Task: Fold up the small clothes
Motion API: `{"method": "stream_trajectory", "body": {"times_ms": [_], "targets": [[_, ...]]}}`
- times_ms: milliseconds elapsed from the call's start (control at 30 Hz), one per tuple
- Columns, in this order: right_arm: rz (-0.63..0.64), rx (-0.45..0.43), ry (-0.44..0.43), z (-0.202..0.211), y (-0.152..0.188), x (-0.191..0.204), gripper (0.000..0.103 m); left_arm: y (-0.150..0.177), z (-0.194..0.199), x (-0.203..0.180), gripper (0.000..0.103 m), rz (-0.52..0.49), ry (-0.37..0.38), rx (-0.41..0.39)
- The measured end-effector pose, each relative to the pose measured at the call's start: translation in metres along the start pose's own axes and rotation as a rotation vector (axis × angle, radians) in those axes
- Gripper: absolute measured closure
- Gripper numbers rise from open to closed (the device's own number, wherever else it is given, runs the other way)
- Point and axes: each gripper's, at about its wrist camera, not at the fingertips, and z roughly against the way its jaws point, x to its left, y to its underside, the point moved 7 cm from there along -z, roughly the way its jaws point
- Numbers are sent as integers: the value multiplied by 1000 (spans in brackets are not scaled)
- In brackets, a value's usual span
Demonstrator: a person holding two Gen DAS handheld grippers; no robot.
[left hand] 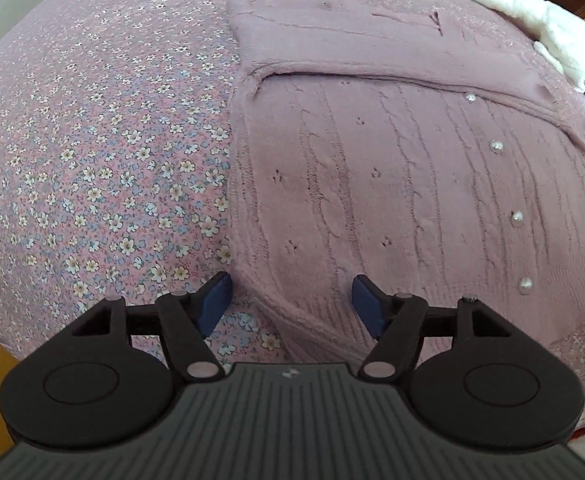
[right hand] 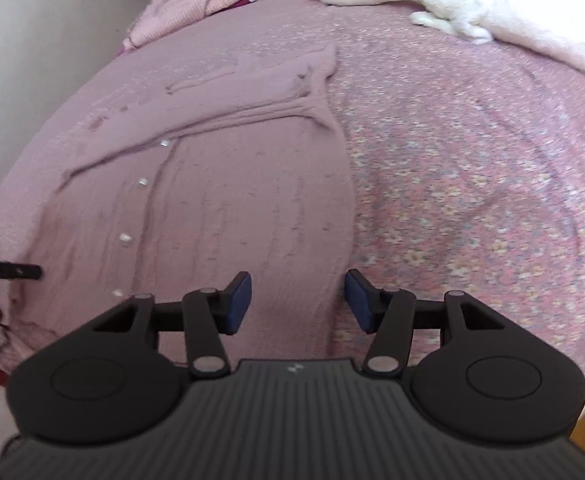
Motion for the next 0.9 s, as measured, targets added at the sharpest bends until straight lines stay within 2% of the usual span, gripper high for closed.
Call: {"method": "stream_trajectory", "body": {"times_ms": [167,300,500,600,667,733,767,867,900], "targets": [[30,38,-27,-9,2,7,48,1,7,-9,33,-23,28,-12],[4,58,-79,-20,-1,8,48,-2,4,-15,33,-40,30,-16],[4,83,-124,-36,-2,11,48,-21,-19,-11,33,9,43,-8],[-16,79,-149,-38,-2,9,48,-26,-19,-9,36,43,107,-8],[-34,77,-161,-38,-2,7,48,-26,-12,-14,51,84,231,3],[-35,76,-168,-37,-2,8,48,-23,-9,-19,52,124,327,26],[-30,75,-170,-37,-2,8,48,-21,-10,-21,52,121,315,34],[-16,78,-176,-36,-2,7,48,-16,-23,-20,52,85,195,62],[-15,80,-182,-35,-1,7,48,-16,-25,-20,52,90,195,63]]}}
